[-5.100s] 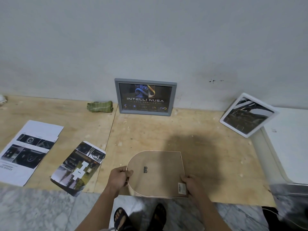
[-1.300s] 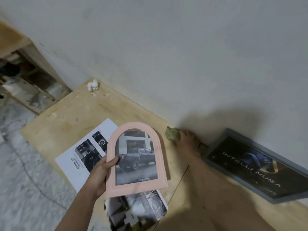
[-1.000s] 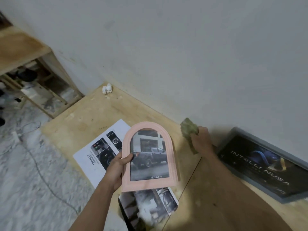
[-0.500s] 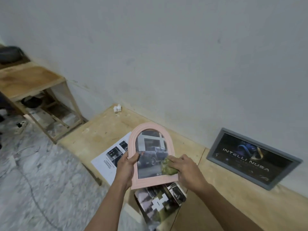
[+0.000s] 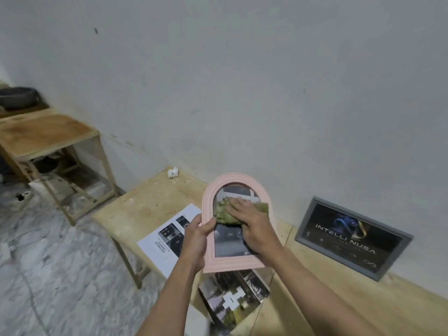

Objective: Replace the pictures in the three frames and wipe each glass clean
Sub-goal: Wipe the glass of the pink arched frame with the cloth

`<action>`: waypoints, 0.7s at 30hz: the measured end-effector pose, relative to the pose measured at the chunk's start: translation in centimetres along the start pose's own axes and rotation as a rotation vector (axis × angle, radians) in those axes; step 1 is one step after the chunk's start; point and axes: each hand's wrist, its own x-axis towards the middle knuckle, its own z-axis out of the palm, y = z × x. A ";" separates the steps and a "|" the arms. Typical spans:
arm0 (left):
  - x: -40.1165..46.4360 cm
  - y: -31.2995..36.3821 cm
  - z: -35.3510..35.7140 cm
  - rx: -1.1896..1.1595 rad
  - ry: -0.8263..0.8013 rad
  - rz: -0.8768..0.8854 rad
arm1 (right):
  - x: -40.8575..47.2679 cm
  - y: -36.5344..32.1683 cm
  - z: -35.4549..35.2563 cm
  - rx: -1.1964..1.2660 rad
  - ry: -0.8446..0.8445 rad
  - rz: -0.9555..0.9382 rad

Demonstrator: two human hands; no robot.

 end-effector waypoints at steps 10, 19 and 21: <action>-0.5 0.7 -3.6 0.136 0.066 0.043 | -1.2 -3.2 -4.6 0.537 0.151 0.486; 0.0 2.2 -2.4 -0.141 0.123 0.064 | 0.3 -6.4 2.1 0.079 -0.111 -0.081; 0.2 2.1 -4.0 -0.081 0.176 0.069 | -1.9 -6.1 2.4 0.172 -0.338 -0.038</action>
